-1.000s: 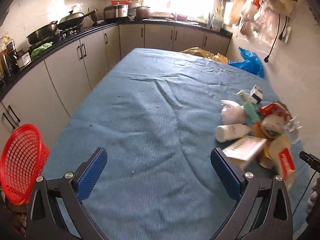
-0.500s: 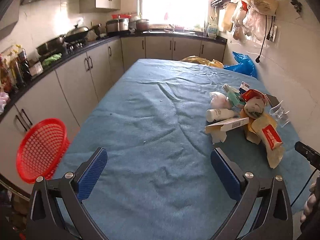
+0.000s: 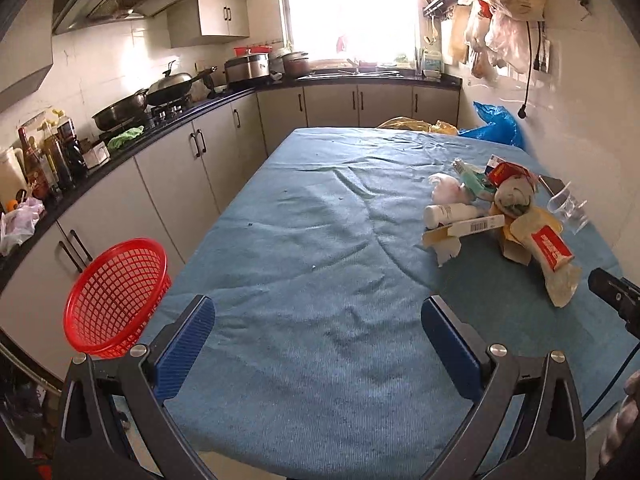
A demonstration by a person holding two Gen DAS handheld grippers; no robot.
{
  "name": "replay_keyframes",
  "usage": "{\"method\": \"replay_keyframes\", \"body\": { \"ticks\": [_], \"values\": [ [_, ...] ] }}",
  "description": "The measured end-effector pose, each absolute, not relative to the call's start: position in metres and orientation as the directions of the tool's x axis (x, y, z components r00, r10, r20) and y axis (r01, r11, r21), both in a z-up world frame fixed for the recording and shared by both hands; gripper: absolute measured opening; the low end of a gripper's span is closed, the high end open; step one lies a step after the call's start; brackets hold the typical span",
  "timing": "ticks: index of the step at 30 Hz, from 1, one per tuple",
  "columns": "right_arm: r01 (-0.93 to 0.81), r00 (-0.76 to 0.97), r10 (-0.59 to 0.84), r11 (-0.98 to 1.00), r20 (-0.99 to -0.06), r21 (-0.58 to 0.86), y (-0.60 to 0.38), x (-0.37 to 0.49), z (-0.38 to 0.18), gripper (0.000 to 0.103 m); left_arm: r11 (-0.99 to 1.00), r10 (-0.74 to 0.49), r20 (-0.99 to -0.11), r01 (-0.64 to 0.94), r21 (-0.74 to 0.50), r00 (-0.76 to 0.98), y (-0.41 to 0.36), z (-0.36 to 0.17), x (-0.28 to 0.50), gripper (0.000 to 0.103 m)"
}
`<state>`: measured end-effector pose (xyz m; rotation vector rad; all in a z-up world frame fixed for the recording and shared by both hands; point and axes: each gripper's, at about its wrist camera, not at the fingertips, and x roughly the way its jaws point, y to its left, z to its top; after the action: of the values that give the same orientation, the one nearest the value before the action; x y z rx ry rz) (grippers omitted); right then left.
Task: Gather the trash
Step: 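Move the left tool to the white box and close on it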
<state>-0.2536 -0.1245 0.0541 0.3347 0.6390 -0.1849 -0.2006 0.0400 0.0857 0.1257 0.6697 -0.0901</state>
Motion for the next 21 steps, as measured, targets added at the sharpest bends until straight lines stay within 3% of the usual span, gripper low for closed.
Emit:
{"method": "replay_keyframes", "body": {
  "ticks": [21],
  "values": [
    [0.301, 0.772, -0.103, 0.928, -0.628, 0.218, -0.122, -0.262, 0.049, 0.098, 0.985, -0.055, -0.659, 0.151, 0.090, 0.750, 0.034, 0.074, -0.205, 0.103]
  ]
}}
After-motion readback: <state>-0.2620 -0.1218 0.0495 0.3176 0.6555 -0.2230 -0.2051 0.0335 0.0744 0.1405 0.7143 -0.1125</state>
